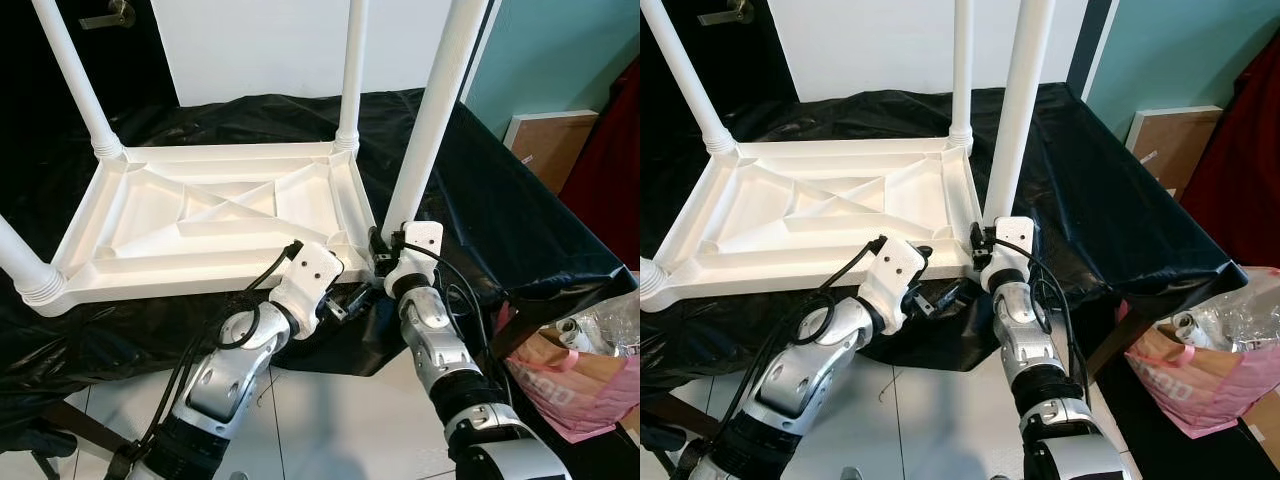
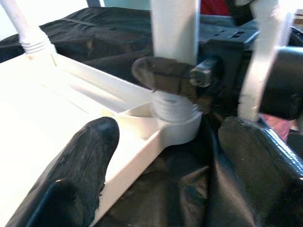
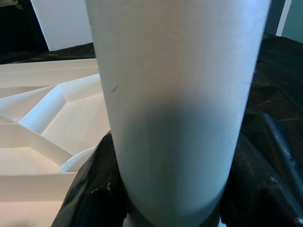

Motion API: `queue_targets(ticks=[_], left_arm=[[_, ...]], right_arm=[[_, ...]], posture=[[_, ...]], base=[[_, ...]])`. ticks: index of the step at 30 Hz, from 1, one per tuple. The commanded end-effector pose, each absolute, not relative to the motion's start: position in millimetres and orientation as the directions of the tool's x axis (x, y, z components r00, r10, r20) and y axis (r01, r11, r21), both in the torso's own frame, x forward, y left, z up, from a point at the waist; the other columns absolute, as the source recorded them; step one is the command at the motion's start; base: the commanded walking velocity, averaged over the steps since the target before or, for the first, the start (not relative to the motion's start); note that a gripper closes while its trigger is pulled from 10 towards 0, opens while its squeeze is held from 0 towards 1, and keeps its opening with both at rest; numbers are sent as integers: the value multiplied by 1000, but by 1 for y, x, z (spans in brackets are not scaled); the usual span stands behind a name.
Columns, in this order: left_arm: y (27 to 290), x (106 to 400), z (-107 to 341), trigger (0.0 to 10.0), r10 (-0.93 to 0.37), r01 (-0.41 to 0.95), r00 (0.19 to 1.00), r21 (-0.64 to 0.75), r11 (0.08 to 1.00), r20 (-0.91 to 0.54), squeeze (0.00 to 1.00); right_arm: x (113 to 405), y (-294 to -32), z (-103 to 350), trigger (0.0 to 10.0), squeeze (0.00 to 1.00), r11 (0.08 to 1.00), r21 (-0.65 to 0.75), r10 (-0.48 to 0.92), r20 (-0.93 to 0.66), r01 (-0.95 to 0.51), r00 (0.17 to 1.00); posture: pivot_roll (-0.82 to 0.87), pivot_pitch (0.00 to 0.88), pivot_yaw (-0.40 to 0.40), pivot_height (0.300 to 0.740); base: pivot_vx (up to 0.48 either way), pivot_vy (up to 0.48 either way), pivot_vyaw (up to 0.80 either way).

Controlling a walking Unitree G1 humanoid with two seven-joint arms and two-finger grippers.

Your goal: Building children table

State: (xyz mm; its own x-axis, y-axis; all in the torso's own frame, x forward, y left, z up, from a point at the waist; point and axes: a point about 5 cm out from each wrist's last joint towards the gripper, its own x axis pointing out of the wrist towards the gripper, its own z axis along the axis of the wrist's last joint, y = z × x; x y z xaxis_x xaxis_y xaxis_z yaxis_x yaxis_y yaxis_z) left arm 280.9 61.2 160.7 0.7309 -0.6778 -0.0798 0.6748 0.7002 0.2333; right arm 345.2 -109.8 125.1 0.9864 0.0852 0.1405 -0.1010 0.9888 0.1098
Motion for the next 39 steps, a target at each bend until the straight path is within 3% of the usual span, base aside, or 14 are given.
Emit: queue_targets(ticks=[1, 5, 6, 7, 19, 20, 22, 23, 30, 39], left_arm=[[68, 287, 161, 10000, -597, 587, 801, 270, 763, -52, 0], [71, 290, 165, 10000, -590, 578, 806, 266, 771, -42, 0], [73, 291, 166, 10000, -588, 574, 808, 271, 773, -35, 0], [74, 291, 166, 10000, -584, 571, 811, 276, 773, -38, 0], [70, 286, 161, 10000, -594, 580, 804, 273, 767, -40, 0], [68, 284, 160, 10000, -610, 596, 792, 270, 756, -40, 0], [68, 284, 160, 10000, -610, 596, 792, 270, 756, -40, 0], [67, 283, 160, 10000, -620, 607, 784, 267, 749, -41, 0], [58, 279, 158, 10000, -724, 718, 687, 214, 663, -64, 0], [61, 275, 144, 10000, -744, 749, 658, 208, 629, -117, 0]], right_arm=[[343, -123, 121, 10000, 0, 985, 158, 49, 122, -68, 991], [344, -124, 124, 10000, 59, 984, 155, 70, 133, -91, 989], [345, -127, 125, 10000, 945, 982, 158, 83, 140, -105, 987], [346, -127, 126, 10000, 1000, 981, 154, 97, 144, -119, 985], [345, -138, 129, 10000, 1000, 958, 87, 260, 151, -274, 954], [343, -141, 129, 10000, 784, 949, 74, 293, 150, -307, 944], [343, -141, 129, 10000, 784, 949, 74, 293, 150, -307, 944], [343, -143, 129, 10000, 0, 942, 65, 317, 149, -329, 937], [342, -146, 118, 10000, 0, 844, -35, 536, 56, -535, 842], [348, -139, 116, 10000, 0, 801, -60, 597, 12, -595, 802]], posture=[[-24, 59, -31, 740], [-23, 65, -34, 740], [-21, 68, -41, 740], [-21, 71, -47, 740], [-29, 85, -47, 740], [-31, 78, -44, 740], [-31, 78, -44, 740], [-31, 77, -44, 740], [-22, 38, -36, 740], [0, 0, -33, 740]], base=[[0, 0, 0], [0, 0, 0], [0, 0, 0], [0, 0, 0], [0, 0, 0], [0, 0, 0], [0, 0, 0], [0, 0, 0], [0, 0, 0], [0, 0, 0]])
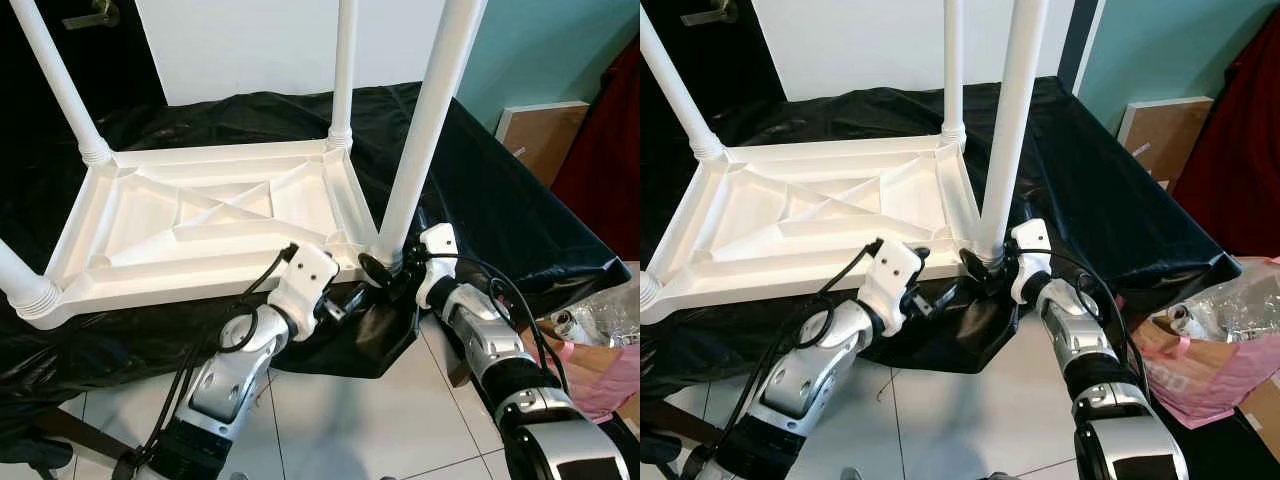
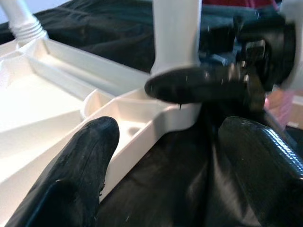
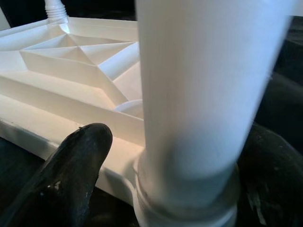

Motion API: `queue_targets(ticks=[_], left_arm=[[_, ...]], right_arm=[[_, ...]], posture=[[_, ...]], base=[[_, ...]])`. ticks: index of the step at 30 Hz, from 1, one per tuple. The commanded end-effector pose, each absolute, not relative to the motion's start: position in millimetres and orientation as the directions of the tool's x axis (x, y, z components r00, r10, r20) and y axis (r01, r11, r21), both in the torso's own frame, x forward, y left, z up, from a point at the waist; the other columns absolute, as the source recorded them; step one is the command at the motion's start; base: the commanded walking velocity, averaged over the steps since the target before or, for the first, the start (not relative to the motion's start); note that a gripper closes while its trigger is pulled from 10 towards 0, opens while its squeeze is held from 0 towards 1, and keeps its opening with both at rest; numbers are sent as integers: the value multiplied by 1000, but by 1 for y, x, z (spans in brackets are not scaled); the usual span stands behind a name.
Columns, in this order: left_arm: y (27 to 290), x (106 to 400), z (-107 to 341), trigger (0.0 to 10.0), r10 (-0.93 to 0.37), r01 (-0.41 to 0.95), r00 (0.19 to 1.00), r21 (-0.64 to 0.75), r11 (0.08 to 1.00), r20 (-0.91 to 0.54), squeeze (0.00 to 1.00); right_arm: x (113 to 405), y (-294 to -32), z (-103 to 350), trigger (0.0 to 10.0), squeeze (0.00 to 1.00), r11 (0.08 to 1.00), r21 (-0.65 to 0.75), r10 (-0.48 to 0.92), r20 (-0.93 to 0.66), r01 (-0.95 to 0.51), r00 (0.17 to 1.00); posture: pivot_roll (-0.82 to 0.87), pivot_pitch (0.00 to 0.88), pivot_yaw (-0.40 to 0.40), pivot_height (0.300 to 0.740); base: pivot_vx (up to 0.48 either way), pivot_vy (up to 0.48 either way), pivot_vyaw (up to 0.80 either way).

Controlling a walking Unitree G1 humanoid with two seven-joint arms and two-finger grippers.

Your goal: Building children table

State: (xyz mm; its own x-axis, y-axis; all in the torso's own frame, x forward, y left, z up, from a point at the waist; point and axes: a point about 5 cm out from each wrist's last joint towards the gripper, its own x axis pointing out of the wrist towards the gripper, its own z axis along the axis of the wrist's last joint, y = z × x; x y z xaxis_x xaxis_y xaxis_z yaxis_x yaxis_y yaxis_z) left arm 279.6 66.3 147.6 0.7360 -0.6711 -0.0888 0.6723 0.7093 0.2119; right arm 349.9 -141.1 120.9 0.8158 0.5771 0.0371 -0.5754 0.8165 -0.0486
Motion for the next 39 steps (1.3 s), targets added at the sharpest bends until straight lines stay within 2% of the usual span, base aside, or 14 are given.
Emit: queue_targets(ticks=[1, 11, 12, 15, 16, 28, 29, 31, 32, 39], left_arm=[[62, 275, 143, 10000, -745, 751, 655, 207, 627, -123, 0], [66, 277, 135, 10000, -757, 777, 626, 232, 586, -186, 0], [66, 278, 135, 10000, -755, 775, 629, 235, 587, -186, 0], [66, 280, 136, 10000, -752, 771, 633, 241, 589, -185, 0], [65, 281, 138, 10000, -752, 768, 635, 248, 590, -175, 0], [66, 283, 139, 10000, -742, 754, 651, 252, 607, -158, 0], [67, 284, 140, 10000, -739, 749, 655, 259, 610, -156, 0], [67, 284, 140, 10000, -737, 746, 658, 264, 611, -155, 0], [67, 285, 140, 10000, -735, 744, 661, 267, 613, -154, 0], [69, 285, 140, 10000, -728, 736, 670, 263, 624, -149, 0]], right_arm=[[349, -138, 117, 10000, 0, 798, -63, 601, 10, -599, 799], [361, -130, 125, 10000, 0, 788, -81, 613, 6, -610, 790], [362, -129, 125, 9333, 0, 787, -88, 613, 4, -610, 790], [363, -128, 125, 9333, 0, 786, -98, 613, -1, -610, 790], [362, -129, 120, 0, 0, 793, -99, 602, -21, -601, 798], [356, -141, 103, 0, 0, 844, -77, 528, -58, -531, 847], [356, -142, 101, 3059, 0, 857, -69, 507, -58, -510, 860], [356, -143, 100, 3059, 0, 866, -64, 492, -59, -496, 868], [356, -142, 100, 10000, 0, 875, -49, 479, -52, -482, 876], [354, -134, 96, 10000, 0, 911, 15, 411, -23, -411, 911]], posture=[[6, 0, -34, 740], [17, 0, -35, 740], [22, 0, -33, 740], [22, 0, -33, 740], [26, 0, -33, 740], [15, 0, -19, 740], [11, 0, -18, 740], [11, 0, -18, 740], [11, 0, -20, 740], [13, 0, -23, 740]], base=[[0, 0, 0], [0, 0, 0], [0, 0, 0], [0, 0, 0], [0, 0, 0], [0, 0, 0], [0, 0, 0], [0, 0, 0], [0, 0, 0], [0, 0, 0]])
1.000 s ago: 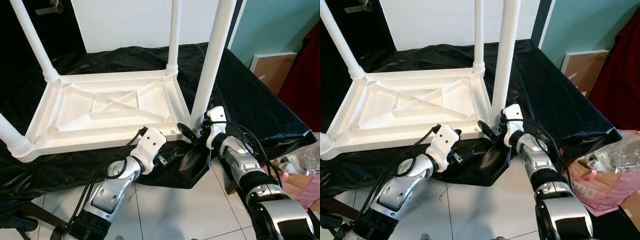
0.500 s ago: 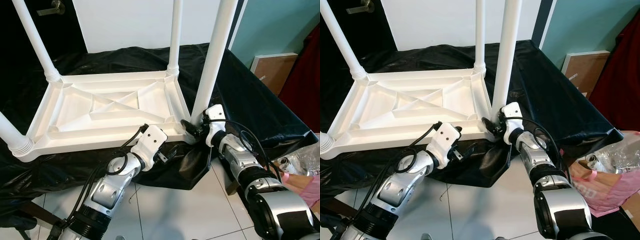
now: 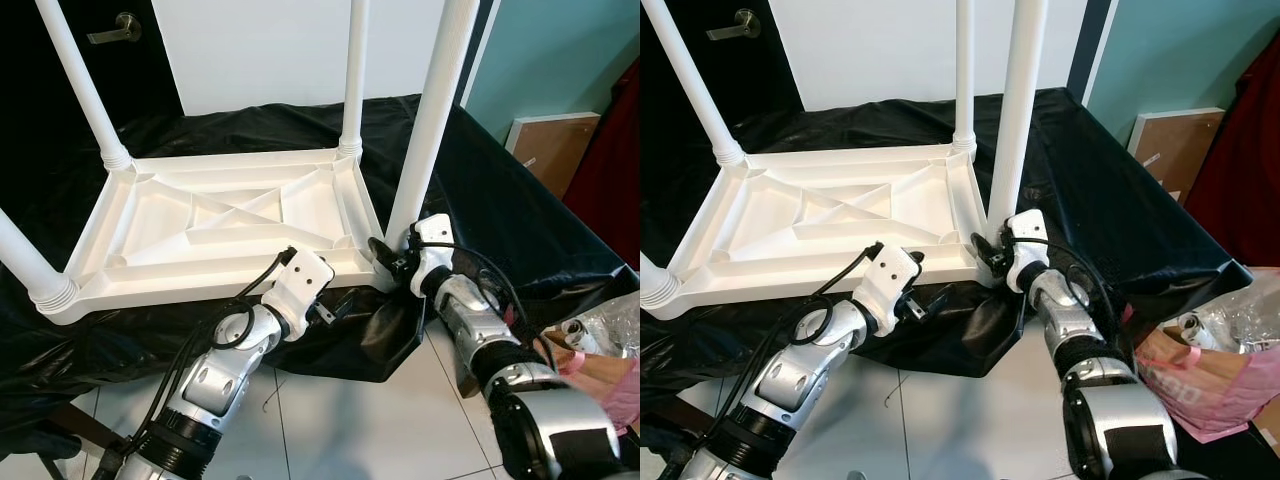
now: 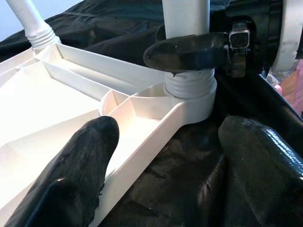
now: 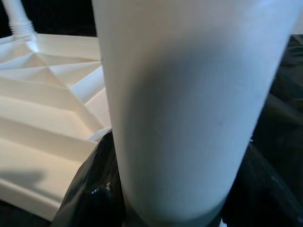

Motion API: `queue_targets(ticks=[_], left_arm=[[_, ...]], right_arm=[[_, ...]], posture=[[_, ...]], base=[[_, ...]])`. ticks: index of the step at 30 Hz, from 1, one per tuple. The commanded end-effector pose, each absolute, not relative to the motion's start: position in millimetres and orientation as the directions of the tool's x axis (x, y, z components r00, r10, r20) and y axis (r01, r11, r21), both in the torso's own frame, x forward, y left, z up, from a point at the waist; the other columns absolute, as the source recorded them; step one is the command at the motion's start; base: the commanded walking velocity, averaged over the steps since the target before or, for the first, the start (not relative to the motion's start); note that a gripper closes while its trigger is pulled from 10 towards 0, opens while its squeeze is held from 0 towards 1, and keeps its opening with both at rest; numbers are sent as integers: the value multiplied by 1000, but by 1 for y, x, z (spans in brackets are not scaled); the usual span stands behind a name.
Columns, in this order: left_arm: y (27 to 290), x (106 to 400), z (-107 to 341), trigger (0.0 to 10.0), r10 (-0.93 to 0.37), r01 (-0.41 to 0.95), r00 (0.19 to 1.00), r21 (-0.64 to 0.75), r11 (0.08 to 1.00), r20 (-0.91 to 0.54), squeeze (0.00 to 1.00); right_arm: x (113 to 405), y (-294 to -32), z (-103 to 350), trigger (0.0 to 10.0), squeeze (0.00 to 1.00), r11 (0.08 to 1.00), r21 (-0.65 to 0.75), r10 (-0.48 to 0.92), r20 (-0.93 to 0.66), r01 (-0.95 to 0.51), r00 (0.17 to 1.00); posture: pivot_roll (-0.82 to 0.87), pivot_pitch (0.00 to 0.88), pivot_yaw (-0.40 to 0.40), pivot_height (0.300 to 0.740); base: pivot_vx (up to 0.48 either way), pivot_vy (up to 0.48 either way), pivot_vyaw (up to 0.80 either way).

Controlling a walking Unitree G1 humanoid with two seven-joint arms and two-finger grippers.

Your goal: Building children table

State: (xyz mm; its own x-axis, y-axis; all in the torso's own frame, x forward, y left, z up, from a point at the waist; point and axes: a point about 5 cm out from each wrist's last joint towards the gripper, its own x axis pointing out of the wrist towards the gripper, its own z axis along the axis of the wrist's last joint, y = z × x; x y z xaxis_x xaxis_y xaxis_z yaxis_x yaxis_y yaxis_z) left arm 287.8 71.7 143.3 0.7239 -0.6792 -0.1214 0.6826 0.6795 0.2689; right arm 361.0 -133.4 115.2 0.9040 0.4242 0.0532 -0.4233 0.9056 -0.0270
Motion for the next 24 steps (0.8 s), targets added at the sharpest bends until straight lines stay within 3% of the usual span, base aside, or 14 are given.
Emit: queue_targets(ticks=[1, 12, 24], left_arm=[[69, 284, 140, 10000, -727, 736, 670, 262, 624, -148, 0], [67, 281, 139, 10000, -726, 735, 672, 249, 631, -143, 0], [67, 278, 138, 10000, -724, 733, 675, 242, 636, -141, 0]], right_arm=[[353, -130, 95, 10000, 0, 924, 36, 381, -22, -380, 924], [348, -109, 84, 10000, 0, 985, 163, 62, -56, -52, 997], [348, -100, 97, 10000, 0, 983, 155, 96, 11, -96, 995]], posture=[[13, 0, -25, 740], [19, 0, -38, 740], [19, 0, -41, 740]], base=[[0, 0, 0], [0, 0, 0], [0, 0, 0]])
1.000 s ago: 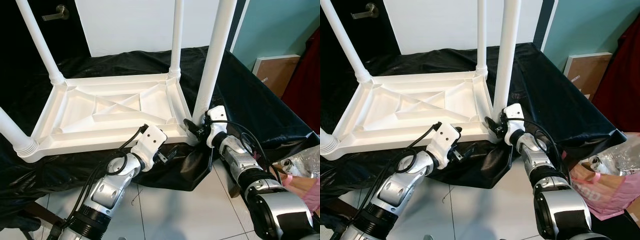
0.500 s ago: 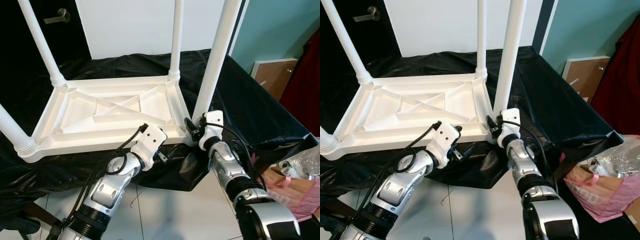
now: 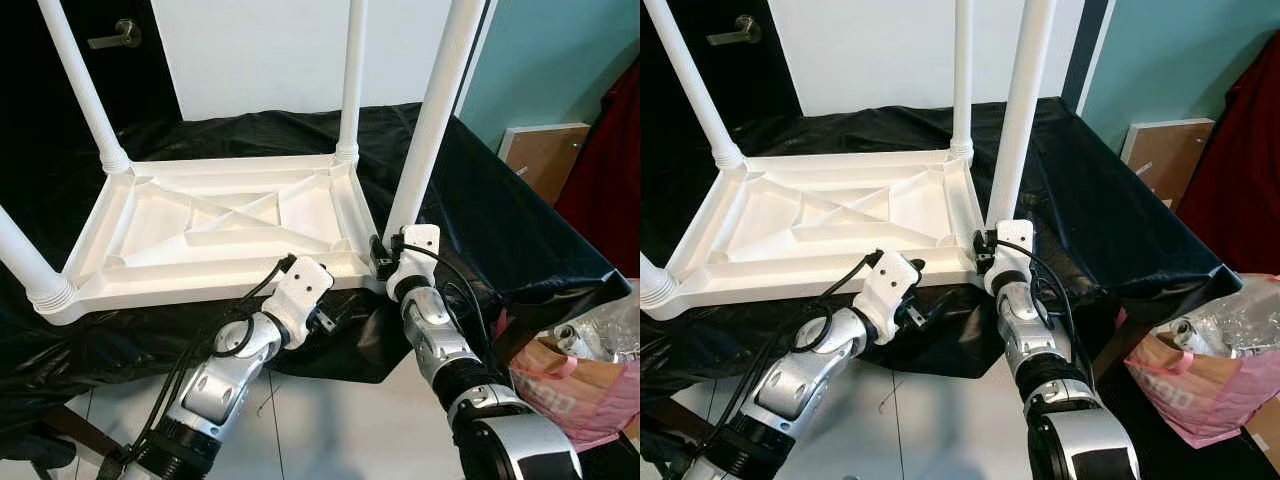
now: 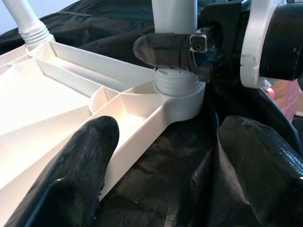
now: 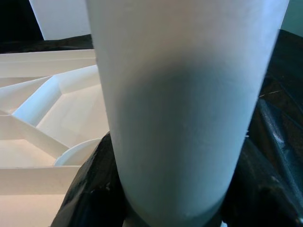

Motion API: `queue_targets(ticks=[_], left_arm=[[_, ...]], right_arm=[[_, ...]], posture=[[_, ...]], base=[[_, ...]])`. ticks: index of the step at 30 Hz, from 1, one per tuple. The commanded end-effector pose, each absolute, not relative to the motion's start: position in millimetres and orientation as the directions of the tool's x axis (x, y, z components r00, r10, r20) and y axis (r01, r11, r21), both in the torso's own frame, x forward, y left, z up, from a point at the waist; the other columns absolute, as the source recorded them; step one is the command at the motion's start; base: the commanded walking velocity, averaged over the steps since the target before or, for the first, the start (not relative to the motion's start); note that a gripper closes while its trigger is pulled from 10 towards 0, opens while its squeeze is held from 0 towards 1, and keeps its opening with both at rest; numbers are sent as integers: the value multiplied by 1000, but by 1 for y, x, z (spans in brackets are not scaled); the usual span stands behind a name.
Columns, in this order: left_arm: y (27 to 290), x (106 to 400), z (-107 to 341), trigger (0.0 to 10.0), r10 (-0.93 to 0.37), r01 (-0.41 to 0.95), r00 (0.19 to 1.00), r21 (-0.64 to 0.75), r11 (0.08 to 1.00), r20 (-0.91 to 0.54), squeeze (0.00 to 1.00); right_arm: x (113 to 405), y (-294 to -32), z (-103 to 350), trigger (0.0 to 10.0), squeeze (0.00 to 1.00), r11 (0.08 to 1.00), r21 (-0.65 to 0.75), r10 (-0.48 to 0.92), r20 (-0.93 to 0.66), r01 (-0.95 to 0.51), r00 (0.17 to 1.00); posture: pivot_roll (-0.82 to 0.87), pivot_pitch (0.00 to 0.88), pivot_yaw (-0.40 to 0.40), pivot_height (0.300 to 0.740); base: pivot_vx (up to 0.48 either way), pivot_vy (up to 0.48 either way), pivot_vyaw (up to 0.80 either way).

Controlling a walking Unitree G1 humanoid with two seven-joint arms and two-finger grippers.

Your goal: Building children table

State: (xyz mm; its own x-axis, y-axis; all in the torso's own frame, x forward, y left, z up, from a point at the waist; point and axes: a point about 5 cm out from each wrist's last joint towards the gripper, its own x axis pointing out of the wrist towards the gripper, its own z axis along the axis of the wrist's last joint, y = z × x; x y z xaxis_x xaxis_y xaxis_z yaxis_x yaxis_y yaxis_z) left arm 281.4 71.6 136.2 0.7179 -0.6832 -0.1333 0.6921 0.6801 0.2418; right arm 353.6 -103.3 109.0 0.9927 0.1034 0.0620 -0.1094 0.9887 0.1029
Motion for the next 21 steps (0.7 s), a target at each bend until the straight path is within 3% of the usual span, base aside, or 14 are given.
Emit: queue_targets(ticks=[1, 6, 7, 9, 15, 20, 21], left_arm=[[67, 278, 138, 10000, -724, 733, 675, 242, 636, -141, 0], [68, 279, 139, 10000, -723, 730, 677, 244, 638, -138, 0], [67, 279, 140, 10000, -723, 730, 678, 245, 638, -134, 0], [67, 279, 140, 10000, -723, 730, 678, 245, 638, -134, 0], [67, 279, 142, 10000, -725, 730, 676, 248, 636, -131, 0], [68, 279, 142, 10000, -725, 730, 677, 249, 637, -130, 0], [68, 279, 143, 10000, -724, 729, 677, 250, 637, -130, 0]], right_arm=[[348, -100, 97, 10000, 0, 983, 155, 96, 11, -96, 995], [348, -99, 100, 10000, 0, 983, 153, 102, 35, -106, 994], [348, -100, 104, 10000, 1000, 981, 149, 120, 62, -128, 991], [348, -100, 104, 10000, 1000, 981, 149, 120, 62, -128, 991], [351, -115, 115, 10000, 1000, 945, 82, 307, 120, -318, 944], [351, -125, 115, 10000, 1000, 930, 48, 358, 113, -364, 927], [351, -131, 114, 10000, 506, 917, 26, 395, 95, -399, 914]], posture=[[19, 0, -41, 740], [18, 0, -40, 740], [17, 0, -40, 740], [17, 0, -40, 740], [18, 0, -39, 740], [18, 0, -40, 740], [19, 0, -41, 740]], base=[[0, 0, 0], [0, 0, 0], [0, 0, 0], [0, 0, 0], [0, 0, 0], [0, 0, 0], [0, 0, 0]])
